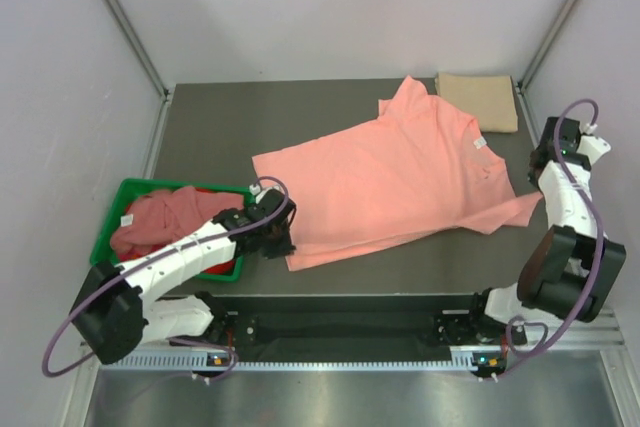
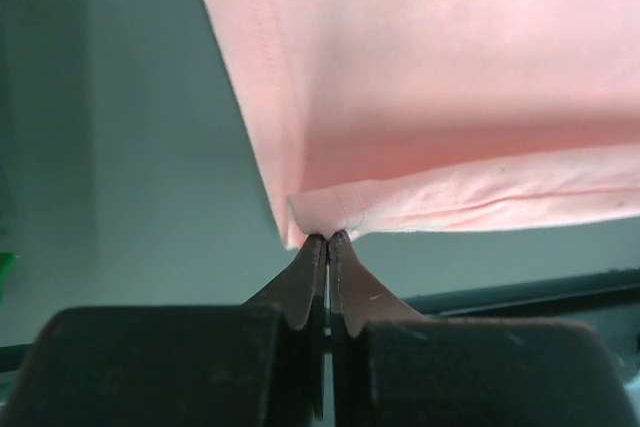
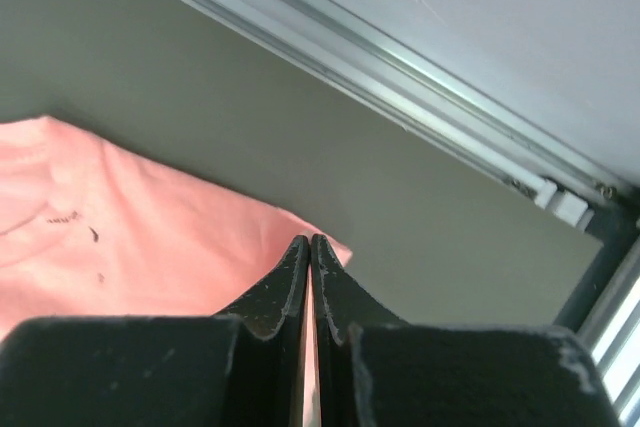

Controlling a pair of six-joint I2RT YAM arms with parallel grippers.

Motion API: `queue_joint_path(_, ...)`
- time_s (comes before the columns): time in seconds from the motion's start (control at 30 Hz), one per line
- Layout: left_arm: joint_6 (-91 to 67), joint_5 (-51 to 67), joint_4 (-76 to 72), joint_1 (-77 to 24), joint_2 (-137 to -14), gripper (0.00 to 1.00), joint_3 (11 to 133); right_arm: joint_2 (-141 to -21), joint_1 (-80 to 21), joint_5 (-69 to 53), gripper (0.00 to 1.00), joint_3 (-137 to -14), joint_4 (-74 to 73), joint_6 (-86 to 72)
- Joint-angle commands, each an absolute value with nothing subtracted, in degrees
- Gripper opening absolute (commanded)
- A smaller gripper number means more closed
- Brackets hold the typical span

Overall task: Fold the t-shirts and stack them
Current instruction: Fold the tshirt

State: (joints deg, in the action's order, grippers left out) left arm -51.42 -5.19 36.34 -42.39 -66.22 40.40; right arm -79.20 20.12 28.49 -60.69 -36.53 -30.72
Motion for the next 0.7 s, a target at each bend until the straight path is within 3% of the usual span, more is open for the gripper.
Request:
queue_joint_path(0.0,-50.71,-7.56,36.83,-41.84,-68.29,0.0,42.71,-83.75,19.25,30.06,0.0,-67.22,-33.74,-26.98)
queue_joint_path(0.67,-44.47,-8.26,36.21,-35.77,-75.58,0.0,46.84,-100.97,9.32,28.21,0.0,-82.52,-31.55,-18.11)
